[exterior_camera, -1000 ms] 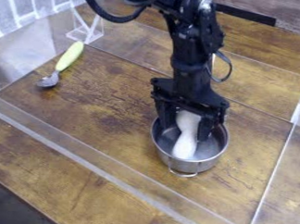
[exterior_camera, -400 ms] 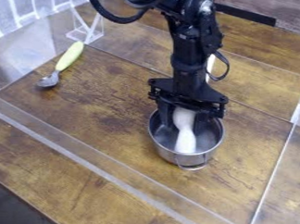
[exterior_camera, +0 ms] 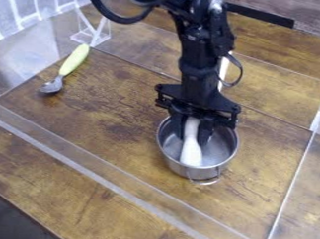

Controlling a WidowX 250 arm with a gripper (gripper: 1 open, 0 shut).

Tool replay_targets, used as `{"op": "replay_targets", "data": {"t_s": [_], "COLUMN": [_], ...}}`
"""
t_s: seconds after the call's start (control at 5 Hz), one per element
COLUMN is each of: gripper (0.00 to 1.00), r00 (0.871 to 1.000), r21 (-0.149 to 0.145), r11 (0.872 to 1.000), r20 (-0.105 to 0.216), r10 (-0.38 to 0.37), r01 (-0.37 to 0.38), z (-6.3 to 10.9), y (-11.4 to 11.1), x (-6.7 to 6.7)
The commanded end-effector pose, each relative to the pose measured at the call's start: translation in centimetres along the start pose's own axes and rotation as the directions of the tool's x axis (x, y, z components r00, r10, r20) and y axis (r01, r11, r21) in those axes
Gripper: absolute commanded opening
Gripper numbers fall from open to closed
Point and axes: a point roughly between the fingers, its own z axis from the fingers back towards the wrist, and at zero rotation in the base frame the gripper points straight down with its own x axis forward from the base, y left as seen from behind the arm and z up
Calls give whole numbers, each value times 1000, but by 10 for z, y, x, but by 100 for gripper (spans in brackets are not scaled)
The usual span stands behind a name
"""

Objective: Remove the mushroom from the silver pot and put it on the table

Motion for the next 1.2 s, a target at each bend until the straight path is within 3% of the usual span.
{"op": "replay_targets", "data": {"t_s": [0.0,0.4,0.6,1.0], "gripper": [0,0,0,0], "r00": [995,992,982,984], "r21": [-30,-41,-44,-8], "r11": [997,994,984,988], "r20": [79,81,85,91], "r10": [-66,-99,-170,-156], "r01": [69,102,174,157], "z": [31,9,-3,15], "y": [-4,-36,-40,-34], "x": [-3,-7,-6,11]}}
